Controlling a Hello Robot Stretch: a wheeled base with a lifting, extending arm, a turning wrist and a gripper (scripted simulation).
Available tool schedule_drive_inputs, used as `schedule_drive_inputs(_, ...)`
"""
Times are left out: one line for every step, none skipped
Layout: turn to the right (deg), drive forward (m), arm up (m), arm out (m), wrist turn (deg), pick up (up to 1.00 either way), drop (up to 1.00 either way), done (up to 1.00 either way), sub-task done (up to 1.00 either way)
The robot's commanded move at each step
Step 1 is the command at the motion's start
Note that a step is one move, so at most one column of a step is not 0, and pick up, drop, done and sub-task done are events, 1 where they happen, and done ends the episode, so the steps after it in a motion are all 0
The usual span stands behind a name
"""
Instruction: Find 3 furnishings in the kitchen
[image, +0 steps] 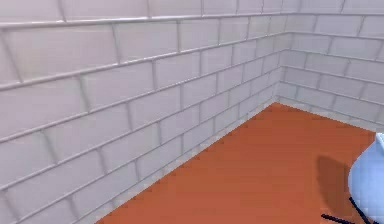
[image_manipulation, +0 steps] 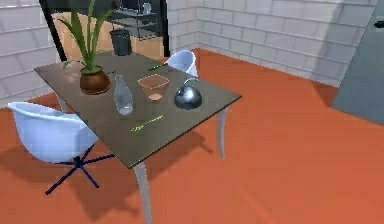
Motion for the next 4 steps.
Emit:
schedule_drive_inputs(12.0,0.0,0.0,0.0,0.0,0.0,0.0,0.0,0.0)
schedule_drive_inputs(0.0,1.0,0.0,0.0,0.0,0.0,0.0,0.0,0.0)
schedule_drive_inputs(9.0,0.0,0.0,0.0,0.0,0.0,0.0,0.0,0.0)
schedule_drive_inputs(0.0,0.3,0.0,0.0,0.0,0.0,0.0,0.0,0.0)
